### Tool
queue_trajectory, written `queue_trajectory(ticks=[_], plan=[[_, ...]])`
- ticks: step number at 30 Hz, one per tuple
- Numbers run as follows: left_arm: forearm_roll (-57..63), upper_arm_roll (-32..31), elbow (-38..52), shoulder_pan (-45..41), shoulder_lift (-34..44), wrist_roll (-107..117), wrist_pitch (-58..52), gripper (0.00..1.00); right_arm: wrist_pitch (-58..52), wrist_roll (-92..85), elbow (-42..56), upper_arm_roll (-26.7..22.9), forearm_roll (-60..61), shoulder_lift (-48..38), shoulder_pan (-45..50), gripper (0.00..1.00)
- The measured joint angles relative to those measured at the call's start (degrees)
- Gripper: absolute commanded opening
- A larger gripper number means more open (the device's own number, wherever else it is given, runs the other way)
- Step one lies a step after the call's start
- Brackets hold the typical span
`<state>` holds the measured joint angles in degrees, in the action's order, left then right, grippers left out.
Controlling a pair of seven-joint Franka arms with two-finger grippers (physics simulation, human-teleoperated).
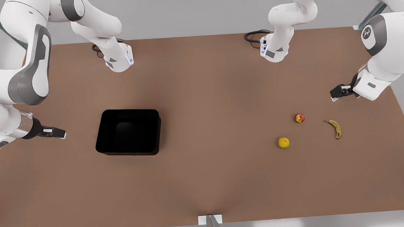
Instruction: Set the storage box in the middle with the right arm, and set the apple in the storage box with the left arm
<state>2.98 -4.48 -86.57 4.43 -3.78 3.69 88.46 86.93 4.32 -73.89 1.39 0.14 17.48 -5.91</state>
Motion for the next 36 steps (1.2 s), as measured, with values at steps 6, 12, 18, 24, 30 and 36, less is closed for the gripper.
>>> queue_trajectory(ticks=[6, 12, 18, 24, 30, 36], plan=[[0.0, -2.0, -12.3, 0.8, -5.6, 0.4, 7.3, 1.0, 7.5, -0.5, -21.5, 0.0, 0.0, -11.8, -3.6, 1.0], [-0.1, -1.8, -48.4, 2.0, 4.6, 0.4, 42.9, 1.0, 22.6, -7.8, -37.3, 0.4, -0.6, -12.6, -13.0, 1.0], [-0.1, -1.8, -50.2, 4.4, -3.5, 0.4, 49.4, 1.0, 34.7, -11.5, -47.7, 2.7, -3.8, -8.9, -9.4, 1.0], [-0.3, -1.8, -49.7, 5.8, -7.9, 0.4, 52.1, 1.0, 35.5, -6.3, -47.8, 8.2, -3.7, -7.6, -8.9, 1.0], [-0.5, -1.8, -50.5, 6.9, -11.4, 0.4, 56.8, 1.0, 38.4, -4.4, -50.5, 9.7, -3.7, -5.5, -9.5, 1.0], [-0.5, -1.8, -51.5, 7.8, -14.5, 0.4, 61.2, 1.0, 40.5, -4.1, -50.8, 9.7, -3.8, -2.0, -9.4, 1.0]])
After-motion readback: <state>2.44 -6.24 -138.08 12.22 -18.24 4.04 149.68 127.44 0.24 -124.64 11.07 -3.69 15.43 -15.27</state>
